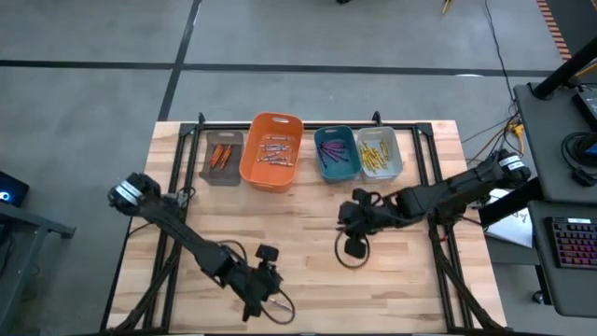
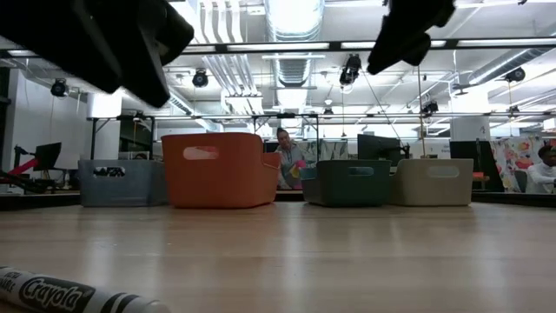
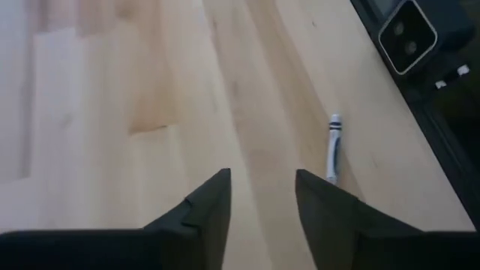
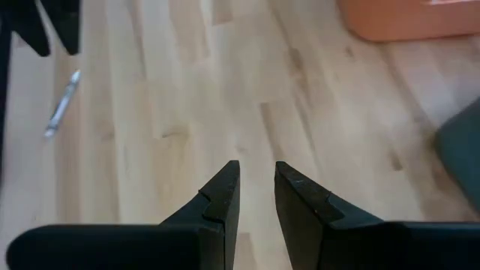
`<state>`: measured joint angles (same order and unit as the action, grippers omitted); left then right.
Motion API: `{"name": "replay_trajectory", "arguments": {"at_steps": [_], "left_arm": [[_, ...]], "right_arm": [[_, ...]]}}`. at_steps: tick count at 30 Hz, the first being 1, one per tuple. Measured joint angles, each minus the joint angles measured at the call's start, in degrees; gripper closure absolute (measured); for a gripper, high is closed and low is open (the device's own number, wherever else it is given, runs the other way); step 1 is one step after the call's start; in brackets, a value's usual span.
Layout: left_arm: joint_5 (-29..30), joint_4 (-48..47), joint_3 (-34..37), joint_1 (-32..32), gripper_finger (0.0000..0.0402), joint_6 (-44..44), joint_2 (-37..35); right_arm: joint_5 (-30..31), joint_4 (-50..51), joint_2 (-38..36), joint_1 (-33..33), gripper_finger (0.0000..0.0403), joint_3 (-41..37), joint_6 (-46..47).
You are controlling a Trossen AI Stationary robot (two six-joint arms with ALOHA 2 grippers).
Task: Sort crayons
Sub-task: Put the white crayon into the orange bin
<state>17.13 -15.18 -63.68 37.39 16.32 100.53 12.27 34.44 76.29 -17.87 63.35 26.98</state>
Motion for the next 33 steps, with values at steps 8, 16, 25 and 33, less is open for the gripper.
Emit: {"name": "replay_trajectory", "arguments": {"at_steps": [8, 16, 25, 33], "left_arm": [[0.36, -2.98, -8.45, 2.72, 0.0212, 1.69, 10.78], [-1.6, -3.91, -11.24, 3.3, 0.0214, 6.88, 15.06], [-1.66, -3.74, -10.11, 4.44, 0.0236, 10.23, 15.06], [-1.65, -2.31, -8.37, 4.52, 0.0245, 11.88, 15.06]], "right_arm": [[4.58, -0.48, 0.33, -7.08, 0.0328, -1.53, 4.74], [5.91, -1.58, 1.94, -11.68, 0.0328, -1.7, 6.69], [5.85, -2.54, 4.7, -14.03, 0.0328, -1.7, 7.15], [5.84, -2.58, 6.03, -14.03, 0.0328, -1.7, 7.02]]}}
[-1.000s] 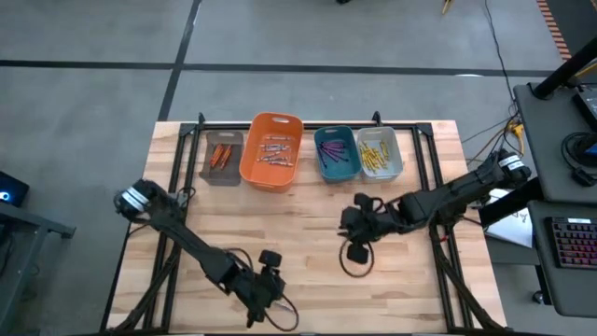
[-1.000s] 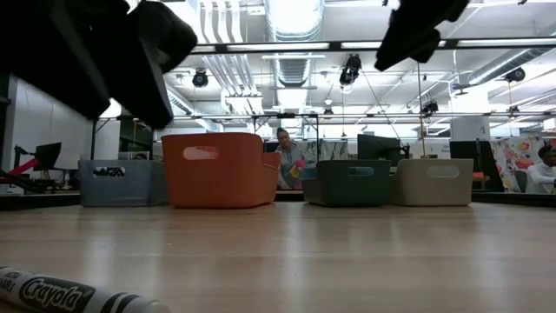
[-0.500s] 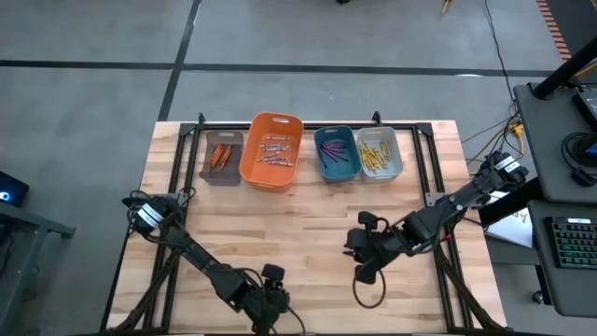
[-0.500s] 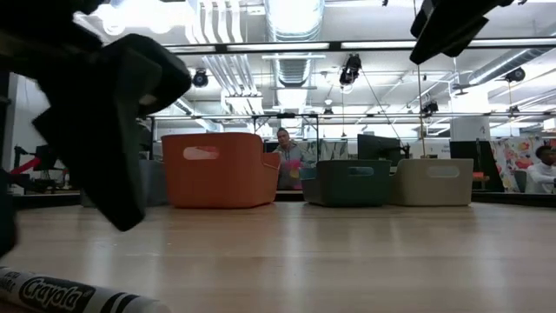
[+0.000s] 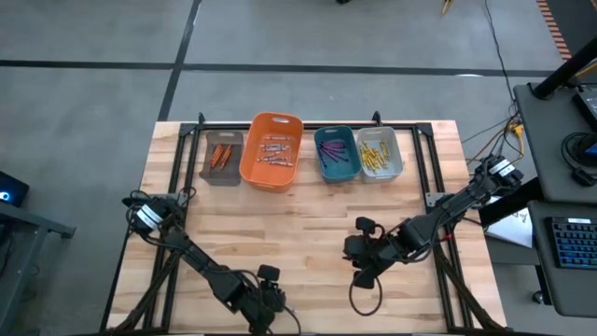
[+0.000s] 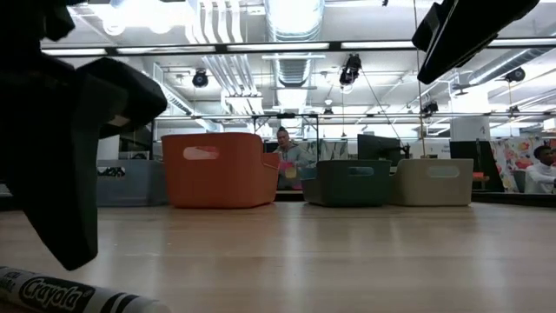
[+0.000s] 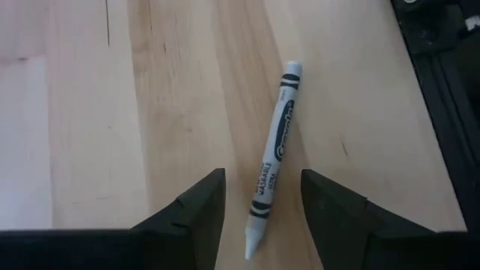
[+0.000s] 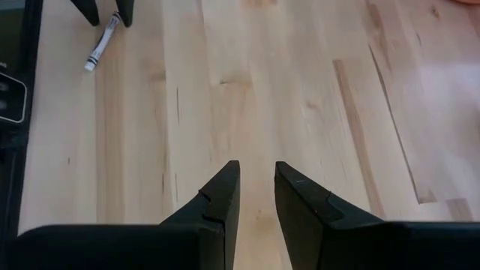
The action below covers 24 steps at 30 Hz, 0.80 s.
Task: Sort crayons
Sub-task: Put the white crayon into the orange bin
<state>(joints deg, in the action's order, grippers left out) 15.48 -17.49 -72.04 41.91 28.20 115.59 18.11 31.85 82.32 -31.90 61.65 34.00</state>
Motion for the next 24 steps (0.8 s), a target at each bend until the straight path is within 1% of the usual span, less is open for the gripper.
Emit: {"name": "replay_trajectory", "arguments": {"at_steps": [5, 10, 14, 20, 21, 24], "left_arm": [[0.26, 5.9, 3.25, 0.04, 0.0245, 0.84, -0.11], [0.72, 7.06, 4.33, 0.04, 0.0255, 1.47, -0.22], [1.05, 7.01, 4.54, 0.02, 0.0294, 1.37, -0.24], [1.06, 6.79, 4.58, -0.02, 0.0386, 1.19, -0.24], [1.06, 6.76, 4.58, -0.02, 0.0393, 1.16, -0.26], [1.57, 6.63, 4.58, -0.02, 0.0391, 0.48, -0.44]], "right_arm": [[0.0, -0.01, 0.0, 0.0, 0.0328, 0.0, -0.42], [0.0, -0.02, 0.0, 0.0, 0.0328, 0.0, -0.5], [0.0, -0.04, 0.0, 0.0, 0.0328, 0.0, -0.61], [0.02, -0.53, 0.0, 0.01, 0.0328, 0.0, -1.01], [0.02, -0.62, -0.01, 0.0, 0.0328, 0.0, -1.03], [0.02, -0.65, 0.0, 0.0, 0.0328, 0.0, -1.07]]}}
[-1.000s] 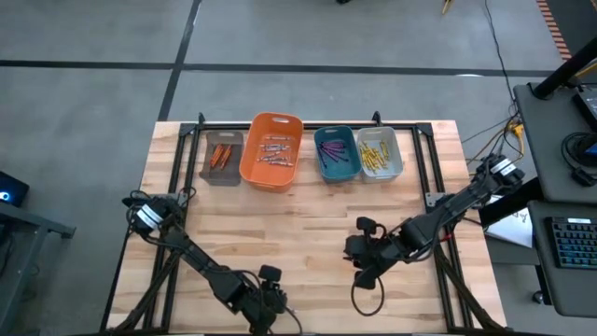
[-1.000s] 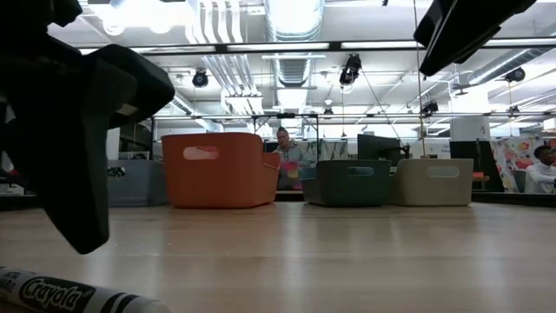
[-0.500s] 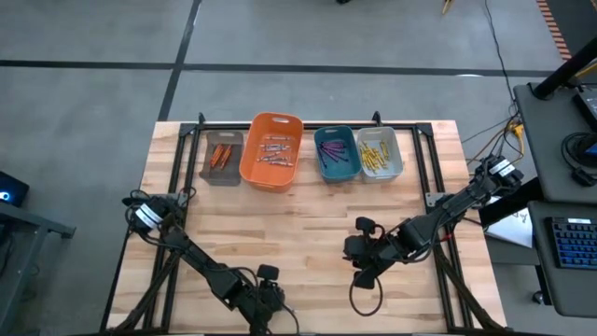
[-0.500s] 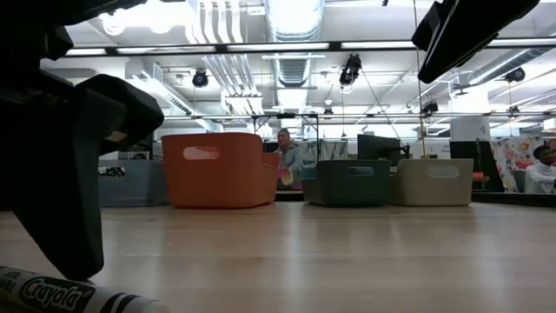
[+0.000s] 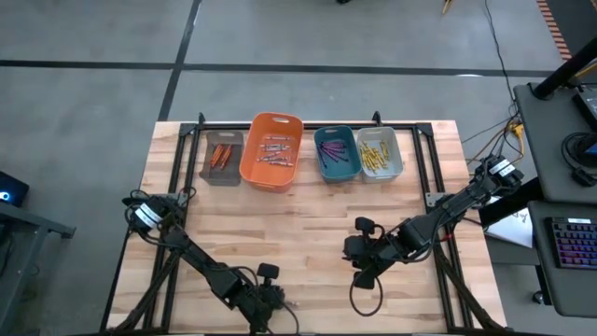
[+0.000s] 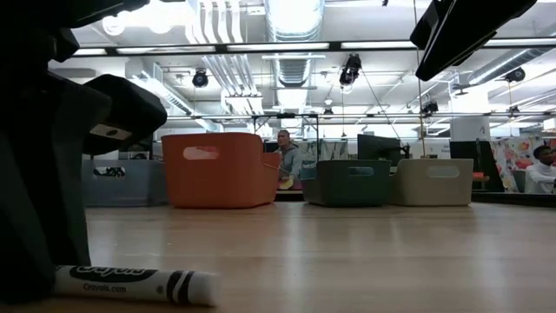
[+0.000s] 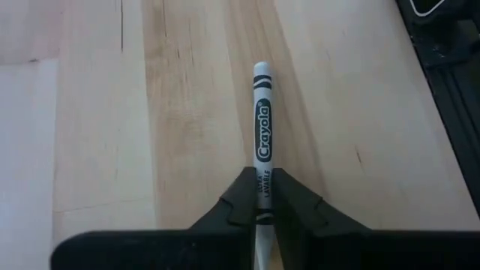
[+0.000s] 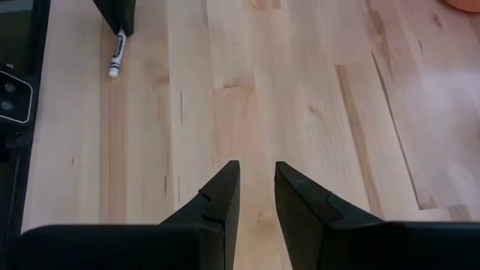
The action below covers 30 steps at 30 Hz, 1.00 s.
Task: Sort crayons
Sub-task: Put the white crayon into the orange bin
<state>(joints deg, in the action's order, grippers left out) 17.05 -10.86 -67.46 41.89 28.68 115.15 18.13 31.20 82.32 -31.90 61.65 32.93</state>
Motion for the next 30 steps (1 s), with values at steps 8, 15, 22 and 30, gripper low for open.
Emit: {"name": "replay_trajectory", "arguments": {"at_steps": [8, 15, 22, 30], "left_arm": [[1.61, -2.59, 0.21, -0.65, 0.04, -6.2, -4.24], [3.47, -8.3, 0.26, -2.68, 0.0401, -8.92, -9.02], [6.68, -18.16, 0.26, -6.38, 0.0401, -13.5, -16.99], [10.95, -27.1, 0.47, -15.87, 0.0401, -21.51, -27.68]], "right_arm": [[-0.03, 0.03, -0.01, -0.11, 0.0328, 0.0, -0.15], [-0.03, -0.02, 0.0, -0.11, 0.0328, -0.02, -1.31], [-0.02, -0.2, -0.02, -0.11, 0.0328, -0.02, -1.32], [-0.02, -0.21, -0.02, -0.11, 0.0328, -0.02, -0.55]]}}
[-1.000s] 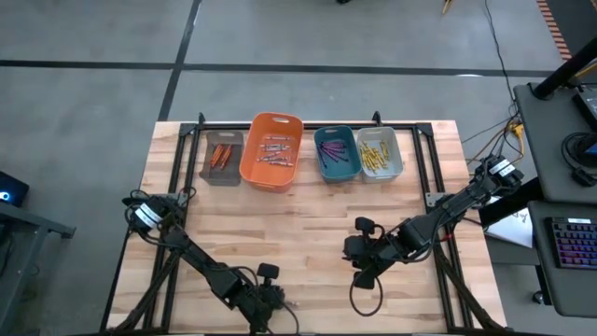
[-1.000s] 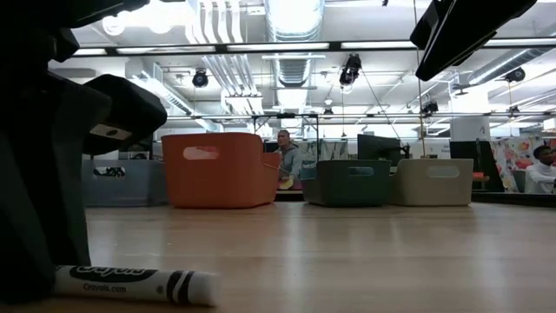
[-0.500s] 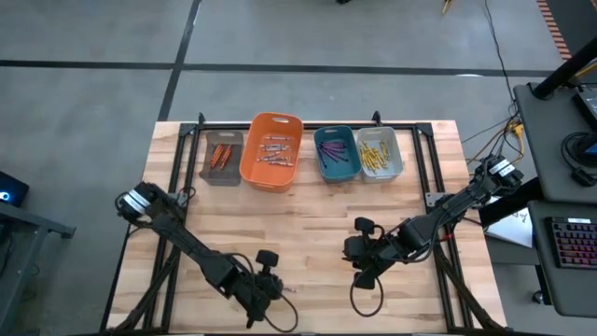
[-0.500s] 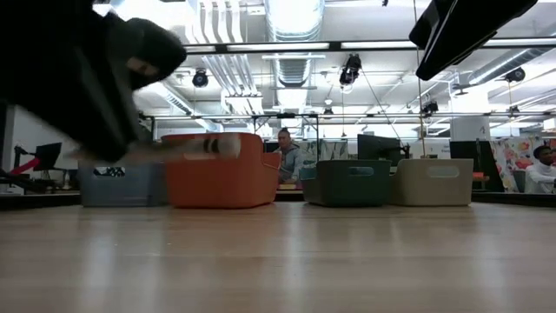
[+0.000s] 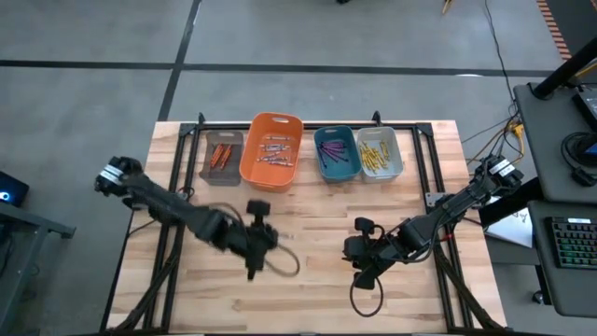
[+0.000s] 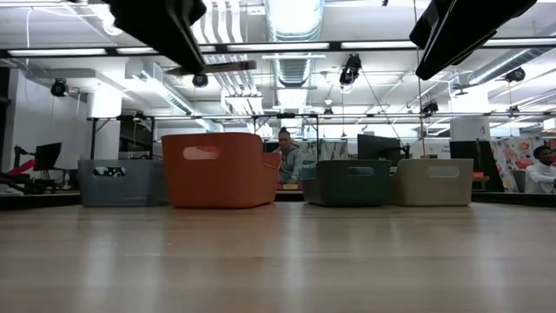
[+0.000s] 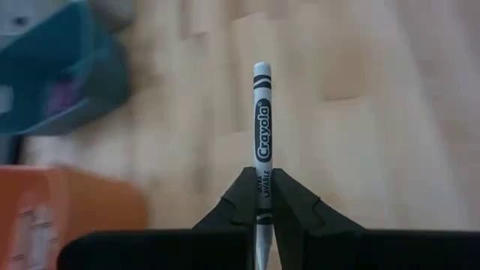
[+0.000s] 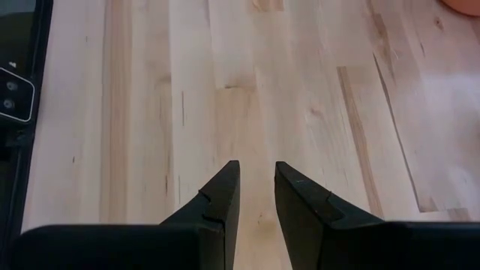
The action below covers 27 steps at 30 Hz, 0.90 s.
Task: Sort crayons
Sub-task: Put the white crayon into the orange bin
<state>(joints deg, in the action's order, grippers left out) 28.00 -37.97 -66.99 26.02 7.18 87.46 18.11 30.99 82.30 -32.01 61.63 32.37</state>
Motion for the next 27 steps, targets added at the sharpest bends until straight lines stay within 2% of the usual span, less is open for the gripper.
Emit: {"name": "replay_trajectory", "arguments": {"at_steps": [3, 9, 13, 21, 27], "left_arm": [[0.01, -1.57, 0.07, -5.42, 0.0401, -4.86, -2.54], [0.01, -2.14, 0.09, -19.71, 0.0401, -15.95, -6.04], [-0.29, -1.91, -0.04, -30.33, 0.0401, -18.6, -6.43], [-13.51, -1.67, -0.52, -45.03, 0.0402, -21.7, -5.44], [-16.71, 0.48, -0.52, -49.48, 0.0402, -24.55, -2.56]], "right_arm": [[0.25, 0.0, 0.0, 0.02, 0.0328, 0.0, -0.12], [5.02, -0.01, 0.0, 0.11, 0.0328, 0.0, -2.41], [7.65, -0.01, 0.0, 0.49, 0.0328, 0.0, -2.97], [9.11, -0.07, 0.0, 3.56, 0.0328, 0.0, -3.77], [9.11, -1.56, -0.02, 8.13, 0.0328, -0.02, -6.69]]}}
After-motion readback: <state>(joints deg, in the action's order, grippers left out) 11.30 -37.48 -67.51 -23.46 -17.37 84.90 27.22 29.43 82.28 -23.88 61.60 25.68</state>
